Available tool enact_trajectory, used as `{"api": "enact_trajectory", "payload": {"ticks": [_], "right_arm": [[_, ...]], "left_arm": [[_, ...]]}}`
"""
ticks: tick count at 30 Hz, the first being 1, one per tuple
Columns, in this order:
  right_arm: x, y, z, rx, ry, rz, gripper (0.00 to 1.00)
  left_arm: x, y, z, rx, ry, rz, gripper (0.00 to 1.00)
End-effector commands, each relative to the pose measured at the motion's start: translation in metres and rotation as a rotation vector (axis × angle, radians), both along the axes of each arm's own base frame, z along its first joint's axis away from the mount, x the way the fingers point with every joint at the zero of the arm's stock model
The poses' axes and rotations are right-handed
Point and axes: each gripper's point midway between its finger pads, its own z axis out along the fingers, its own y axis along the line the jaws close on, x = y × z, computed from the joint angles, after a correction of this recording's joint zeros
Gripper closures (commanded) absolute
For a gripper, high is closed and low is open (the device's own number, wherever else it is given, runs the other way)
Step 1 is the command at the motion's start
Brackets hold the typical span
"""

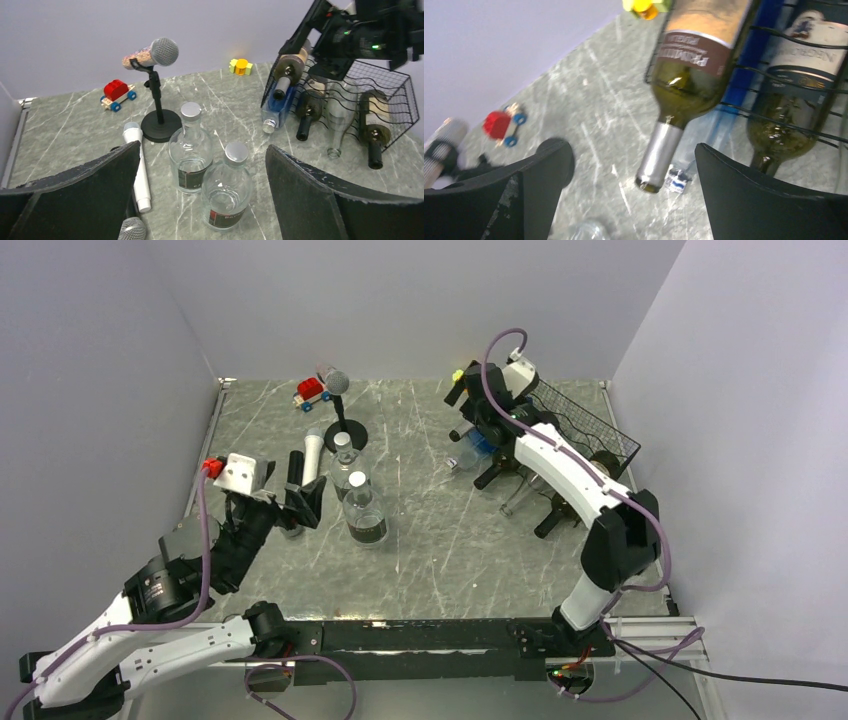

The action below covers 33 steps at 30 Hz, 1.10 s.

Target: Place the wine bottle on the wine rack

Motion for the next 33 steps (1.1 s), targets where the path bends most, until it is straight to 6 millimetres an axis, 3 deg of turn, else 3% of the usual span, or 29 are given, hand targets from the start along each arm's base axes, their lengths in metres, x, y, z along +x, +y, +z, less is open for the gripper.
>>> {"api": "enact_trajectory", "payload": {"ticks": [1, 4, 6, 10, 16, 22, 33], "right_arm": [[-0.007, 0.046, 0.042, 0.025, -0.142, 0.277, 0.00], [-0.020, 0.093, 0.073, 0.046, -0.254, 0.561, 0.00], [-0.040, 0.127, 0.089, 0.060, -0.318, 0.775, 0.04], [-0.075, 0.166, 0.097, 0.026, -0.314, 1.047, 0.08], [-0.128, 0.192, 0.076, -0.169, -0.260, 1.232, 0.05], [-0.175, 0.210, 0.061, -0.251, -0.216, 1.360, 0.04], [-0.186, 0.233, 0.034, -0.346, -0.060, 1.368, 0.21]], "left_arm": [[0.005, 0.011, -0.005, -0.062, 0.052, 0.100, 0.01], [0.006, 0.005, -0.016, -0.045, 0.096, 0.092, 0.01], [0.006, 0.003, -0.019, -0.042, 0.113, 0.095, 0.01], [0.007, 0.005, -0.021, -0.049, 0.123, 0.113, 0.01], [0.007, 0.012, -0.022, -0.067, 0.121, 0.139, 0.01], [0.004, 0.024, -0.016, -0.119, 0.099, 0.161, 0.01], [0.001, 0.026, -0.011, -0.160, 0.082, 0.147, 0.01]]}}
